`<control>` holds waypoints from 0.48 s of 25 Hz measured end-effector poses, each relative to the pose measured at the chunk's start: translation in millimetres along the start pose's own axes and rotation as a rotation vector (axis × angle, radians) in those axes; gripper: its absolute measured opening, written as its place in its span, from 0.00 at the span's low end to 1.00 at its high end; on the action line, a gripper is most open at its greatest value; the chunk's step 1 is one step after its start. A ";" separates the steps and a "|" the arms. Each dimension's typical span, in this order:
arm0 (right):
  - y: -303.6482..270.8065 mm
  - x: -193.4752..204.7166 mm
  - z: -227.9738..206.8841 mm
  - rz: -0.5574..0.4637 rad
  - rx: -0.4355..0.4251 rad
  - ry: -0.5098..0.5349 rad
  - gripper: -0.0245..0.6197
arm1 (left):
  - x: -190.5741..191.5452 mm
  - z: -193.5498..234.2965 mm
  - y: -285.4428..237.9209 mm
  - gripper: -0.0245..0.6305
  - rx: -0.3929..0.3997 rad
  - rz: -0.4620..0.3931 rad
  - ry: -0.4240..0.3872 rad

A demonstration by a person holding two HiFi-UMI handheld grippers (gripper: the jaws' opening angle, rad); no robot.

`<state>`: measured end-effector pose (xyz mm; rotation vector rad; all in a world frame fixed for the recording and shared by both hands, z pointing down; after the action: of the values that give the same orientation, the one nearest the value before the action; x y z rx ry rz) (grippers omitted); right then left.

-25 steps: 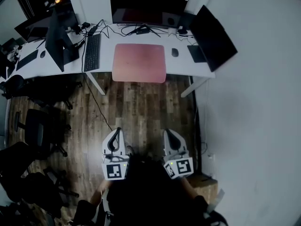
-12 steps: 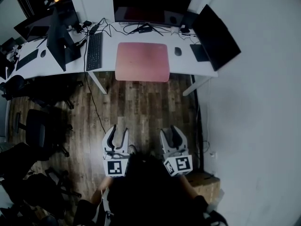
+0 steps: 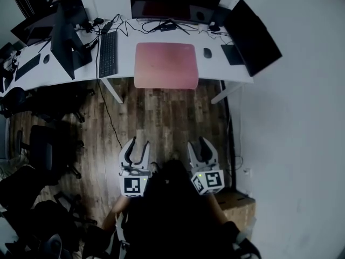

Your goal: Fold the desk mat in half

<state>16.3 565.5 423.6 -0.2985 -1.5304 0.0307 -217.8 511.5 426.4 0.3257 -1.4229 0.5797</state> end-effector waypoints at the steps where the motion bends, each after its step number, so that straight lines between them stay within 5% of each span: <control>1: -4.4 0.4 -0.9 0.005 0.000 -0.002 0.30 | 0.9 3.1 -3.5 0.29 0.000 0.002 0.001; 12: -99.2 5.9 -61.1 0.029 -0.020 -0.045 0.30 | 8.6 26.0 -102.8 0.29 -0.026 0.059 -0.017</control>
<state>60.2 460.6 449.4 -0.3379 -1.5721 0.0460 -181.7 414.6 451.4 0.2692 -1.4596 0.6069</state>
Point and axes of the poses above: the fingertips, and each gripper's own axes: y backward along the fingers, z to its left, x out of its underside, the point moved 6 cm from there along y, backward along the fingers, and after that the axes turned 6 degrees about y, right-handed, at the moved point
